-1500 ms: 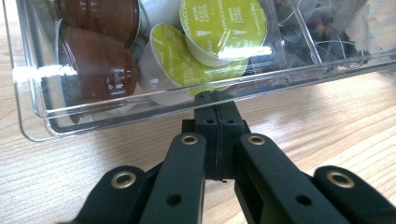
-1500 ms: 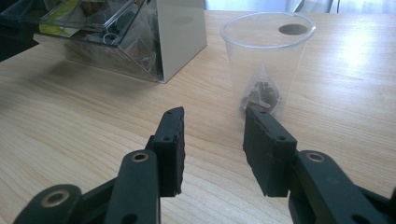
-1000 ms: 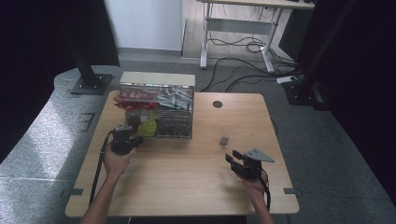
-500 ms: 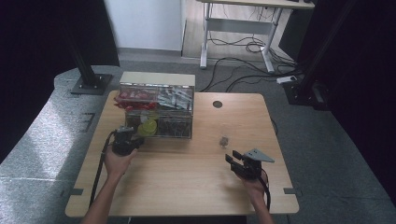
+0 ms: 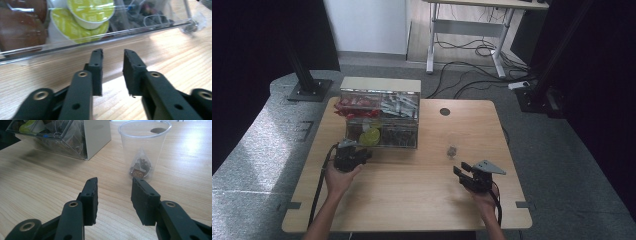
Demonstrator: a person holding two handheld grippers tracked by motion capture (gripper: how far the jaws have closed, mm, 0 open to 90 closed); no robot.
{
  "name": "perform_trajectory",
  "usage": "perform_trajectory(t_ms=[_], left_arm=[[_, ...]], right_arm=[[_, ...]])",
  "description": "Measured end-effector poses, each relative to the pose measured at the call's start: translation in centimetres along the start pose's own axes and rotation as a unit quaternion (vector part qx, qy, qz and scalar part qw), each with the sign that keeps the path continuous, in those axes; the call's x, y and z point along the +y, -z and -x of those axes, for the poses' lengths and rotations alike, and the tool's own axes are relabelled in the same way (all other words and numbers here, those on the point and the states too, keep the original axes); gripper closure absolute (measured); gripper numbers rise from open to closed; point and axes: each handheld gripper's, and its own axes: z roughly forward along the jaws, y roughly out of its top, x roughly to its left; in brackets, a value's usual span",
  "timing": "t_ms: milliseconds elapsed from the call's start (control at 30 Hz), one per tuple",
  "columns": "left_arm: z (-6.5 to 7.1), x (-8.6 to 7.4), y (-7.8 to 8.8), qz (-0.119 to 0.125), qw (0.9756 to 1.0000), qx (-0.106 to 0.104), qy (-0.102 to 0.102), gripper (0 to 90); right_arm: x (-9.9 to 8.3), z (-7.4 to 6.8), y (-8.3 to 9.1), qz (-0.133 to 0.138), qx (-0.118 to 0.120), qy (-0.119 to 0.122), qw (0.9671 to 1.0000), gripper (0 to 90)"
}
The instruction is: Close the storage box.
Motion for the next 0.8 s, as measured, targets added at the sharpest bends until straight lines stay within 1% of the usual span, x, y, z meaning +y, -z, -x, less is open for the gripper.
perform_trajectory(t_ms=[33,100,133,200,367,600,633,700,800], left_arm=[[0.0,0.0,0.0,0.000,1.0000,0.000,0.000,64.1],[0.5,-0.2,0.1,0.005,0.9999,-0.006,-0.009,62.9],[0.5,-0.2,0.1,0.005,0.9999,-0.006,-0.009,62.1],[0.9,-0.4,0.2,0.008,0.9997,-0.015,-0.015,59.2],[1.7,-0.9,0.4,0.010,0.9992,-0.023,-0.030,51.1],[3.0,-2.3,0.7,0.015,0.9984,-0.026,-0.049,45.0],[3.0,-2.3,0.7,0.015,0.9984,-0.026,-0.049,43.6],[3.6,-3.0,0.8,0.016,0.9976,-0.025,-0.063,41.6],[4.2,-3.8,0.7,0.015,0.9971,-0.026,-0.070,39.0]], right_arm=[[0.0,0.0,0.0,0.000,0.000,0.000,1.0000,56.0],[-0.1,0.1,0.1,0.000,0.000,-0.001,1.0000,55.5],[-0.1,0.1,0.2,0.000,-0.001,0.000,1.0000,55.3],[-0.1,0.1,0.3,0.000,0.000,-0.001,1.0000,54.9],[-0.3,0.3,0.7,0.001,-0.001,0.002,1.0000,52.8],[-0.8,0.5,1.3,-0.002,0.001,0.002,1.0000,48.6],[-0.8,0.5,1.3,-0.002,0.001,0.002,1.0000,48.6],[-1.0,0.6,1.5,-0.006,0.001,0.003,1.0000,46.3],[-1.3,0.7,1.7,-0.014,0.003,0.003,0.9999,44.1]])
